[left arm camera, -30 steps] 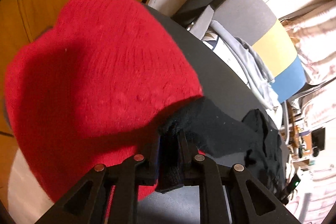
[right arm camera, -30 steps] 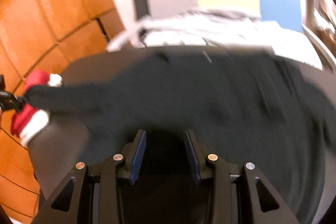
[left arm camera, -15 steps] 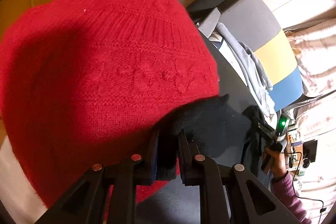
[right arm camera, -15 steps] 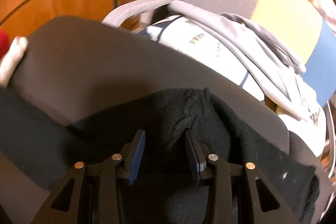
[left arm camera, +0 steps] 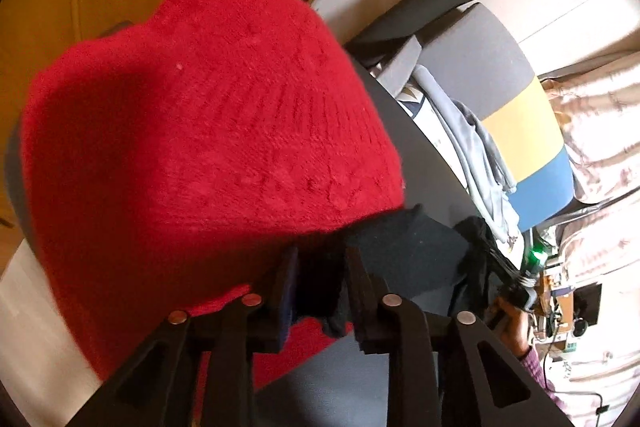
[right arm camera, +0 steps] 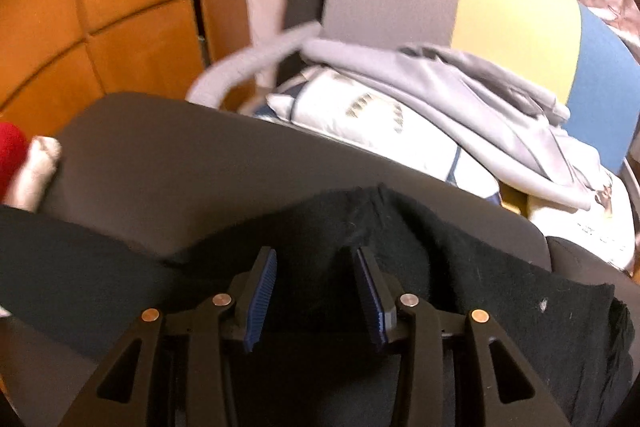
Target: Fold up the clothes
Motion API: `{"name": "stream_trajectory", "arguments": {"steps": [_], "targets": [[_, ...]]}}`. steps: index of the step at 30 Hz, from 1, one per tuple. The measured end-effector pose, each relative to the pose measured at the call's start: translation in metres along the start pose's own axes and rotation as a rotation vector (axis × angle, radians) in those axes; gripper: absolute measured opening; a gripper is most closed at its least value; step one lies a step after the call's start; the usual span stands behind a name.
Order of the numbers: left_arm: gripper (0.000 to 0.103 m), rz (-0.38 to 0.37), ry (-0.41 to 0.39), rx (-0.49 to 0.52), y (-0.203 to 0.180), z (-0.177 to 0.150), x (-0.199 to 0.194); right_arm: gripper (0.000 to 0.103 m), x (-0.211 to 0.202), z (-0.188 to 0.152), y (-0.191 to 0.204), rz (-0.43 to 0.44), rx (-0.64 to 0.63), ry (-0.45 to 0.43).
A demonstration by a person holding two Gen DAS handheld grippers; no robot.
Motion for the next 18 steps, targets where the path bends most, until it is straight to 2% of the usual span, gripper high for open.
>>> {"name": "stream_trajectory", "arguments": {"steps": [2,6,8,10,12,13,15,17,18], "targets": [[0.030,0.022,-0.020,0.021,-0.001,-0.001,-0.004,0.041,0.000,0.000,0.009,0.011,-0.045,0.021],[0.038,0.072,-0.099,0.163,-0.023,-0.017,-0.018,0.041,0.020,-0.004,0.019,0.002,-0.100,0.093],[0.047,0.097,-0.139,0.234,-0.033,-0.025,-0.024,0.041,0.025,-0.007,0.018,-0.004,-0.097,0.101],[0.072,0.121,-0.179,0.305,-0.044,-0.033,-0.031,0.041,0.025,-0.011,0.017,-0.011,-0.095,0.092],[0.083,0.169,-0.218,0.408,-0.059,-0.044,-0.032,0.042,0.024,-0.016,0.019,-0.020,-0.099,0.087],[0.084,0.228,-0.238,0.506,-0.072,-0.052,-0.024,0.042,0.024,-0.016,0.020,-0.025,-0.108,0.086],[0.084,0.363,-0.247,0.650,-0.089,-0.061,-0.002,0.042,0.024,-0.013,0.022,-0.028,-0.114,0.092],[0.069,0.453,-0.215,0.659,-0.088,-0.053,0.017,0.041,0.022,-0.009,0.019,-0.010,-0.084,0.105],[0.037,0.489,-0.194,0.644,-0.085,-0.046,0.026,0.041,0.021,-0.005,0.015,0.012,-0.052,0.104]]}}
Point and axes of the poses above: each gripper's, at about its wrist camera, not at the fingertips, and x roughly the way its jaws point, y to its left, z to its top, the point moved 1 cm from there along x, roughly the way its jaws point, and after that the axes turned 2 degrees about -y, right-handed, at the moved point
